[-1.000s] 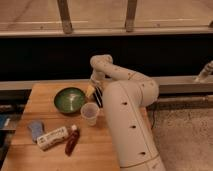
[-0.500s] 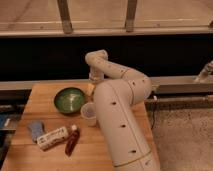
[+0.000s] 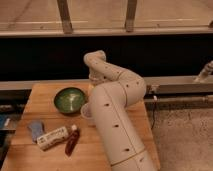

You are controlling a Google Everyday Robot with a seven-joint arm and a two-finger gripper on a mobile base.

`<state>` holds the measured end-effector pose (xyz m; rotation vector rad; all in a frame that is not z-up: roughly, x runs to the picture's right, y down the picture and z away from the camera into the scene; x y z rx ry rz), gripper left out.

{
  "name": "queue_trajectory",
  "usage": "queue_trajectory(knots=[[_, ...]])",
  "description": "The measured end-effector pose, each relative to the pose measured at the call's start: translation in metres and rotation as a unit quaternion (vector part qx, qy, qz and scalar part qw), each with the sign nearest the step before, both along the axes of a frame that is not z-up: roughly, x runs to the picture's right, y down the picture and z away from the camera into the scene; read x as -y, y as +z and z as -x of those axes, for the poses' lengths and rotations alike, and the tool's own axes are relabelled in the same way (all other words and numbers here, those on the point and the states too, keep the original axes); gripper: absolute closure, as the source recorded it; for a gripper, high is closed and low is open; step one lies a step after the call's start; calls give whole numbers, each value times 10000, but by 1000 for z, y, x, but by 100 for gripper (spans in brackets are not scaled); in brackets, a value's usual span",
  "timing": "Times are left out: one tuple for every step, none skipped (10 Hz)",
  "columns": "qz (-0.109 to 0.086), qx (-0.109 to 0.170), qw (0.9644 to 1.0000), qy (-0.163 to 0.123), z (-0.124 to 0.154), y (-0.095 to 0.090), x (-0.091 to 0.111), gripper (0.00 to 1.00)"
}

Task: Place the eraser in the ceramic cup

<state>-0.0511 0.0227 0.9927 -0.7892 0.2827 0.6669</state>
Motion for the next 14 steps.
queue_trajectory(knots=[[31, -45, 10000, -3, -4, 1, -1, 20], [67, -53, 10000, -11, -3, 2, -3, 20], [102, -39, 9999, -31, 0, 3, -4, 20], [131, -33, 9999, -42, -1, 4, -6, 20], [158, -18, 9999, -45, -1, 4, -7, 20], [173, 1, 9998, -59, 0, 4, -8, 21], [181, 16, 9998, -70, 2, 4, -9, 25], [195, 43, 9998, -89, 5, 4, -10, 37], [201, 52, 9997, -98, 5, 4, -10, 47], [206, 62, 9997, -102, 5, 4, -11, 55], [211, 72, 9997, -113, 4, 3, -11, 65], [216, 87, 9997, -124, 5, 3, -12, 77], [217, 104, 9996, -112, 6, 3, -12, 88], [219, 140, 9996, -75, 6, 3, -11, 96]])
